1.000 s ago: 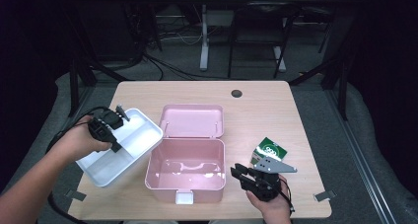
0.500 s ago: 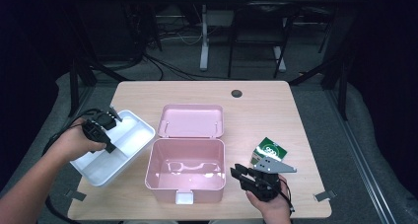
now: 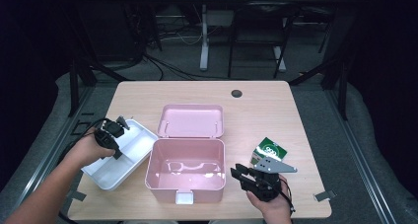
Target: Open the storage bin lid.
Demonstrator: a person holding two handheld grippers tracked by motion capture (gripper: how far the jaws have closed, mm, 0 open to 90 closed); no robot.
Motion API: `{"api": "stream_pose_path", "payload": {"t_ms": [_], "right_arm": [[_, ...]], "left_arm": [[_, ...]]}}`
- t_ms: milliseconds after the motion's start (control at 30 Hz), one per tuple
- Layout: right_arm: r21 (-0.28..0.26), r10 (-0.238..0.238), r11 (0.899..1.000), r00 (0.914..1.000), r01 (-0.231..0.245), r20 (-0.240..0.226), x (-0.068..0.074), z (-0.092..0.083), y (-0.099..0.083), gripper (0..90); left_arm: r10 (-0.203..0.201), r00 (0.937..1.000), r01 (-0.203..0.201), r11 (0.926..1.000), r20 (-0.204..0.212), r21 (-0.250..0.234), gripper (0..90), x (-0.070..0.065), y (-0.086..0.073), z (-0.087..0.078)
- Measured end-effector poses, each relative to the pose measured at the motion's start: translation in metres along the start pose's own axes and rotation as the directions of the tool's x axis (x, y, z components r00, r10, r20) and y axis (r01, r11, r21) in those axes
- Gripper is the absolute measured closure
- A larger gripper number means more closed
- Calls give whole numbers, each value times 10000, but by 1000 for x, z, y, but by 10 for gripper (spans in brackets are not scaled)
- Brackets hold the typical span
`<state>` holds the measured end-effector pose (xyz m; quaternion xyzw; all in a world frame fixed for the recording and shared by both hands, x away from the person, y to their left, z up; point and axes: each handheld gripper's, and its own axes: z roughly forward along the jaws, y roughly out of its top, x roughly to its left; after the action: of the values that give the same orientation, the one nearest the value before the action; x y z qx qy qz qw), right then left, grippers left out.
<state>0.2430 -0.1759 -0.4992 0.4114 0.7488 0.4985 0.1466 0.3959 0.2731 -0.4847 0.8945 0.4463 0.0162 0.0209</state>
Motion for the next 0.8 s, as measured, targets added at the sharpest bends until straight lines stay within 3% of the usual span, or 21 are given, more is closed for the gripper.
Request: {"api": "stream_pose_path", "payload": {"t_ms": [400, 700, 800], "right_arm": [[22, -4, 10000, 10000, 4, -25, 0, 1, -1, 713], [70, -75, 9999, 9999, 75, -70, 1, 3, 0, 697], [162, -95, 9998, 9999, 96, -72, 1, 3, 1, 685]], "left_arm": [[-306, 9986, 301, 9995, 423, 119, 891, 1, 0, 44], [-254, 9992, 251, 9996, 295, 117, 885, -1, -2, 56], [-213, 9993, 213, 9998, 294, 8, 828, -2, -4, 53]]}}
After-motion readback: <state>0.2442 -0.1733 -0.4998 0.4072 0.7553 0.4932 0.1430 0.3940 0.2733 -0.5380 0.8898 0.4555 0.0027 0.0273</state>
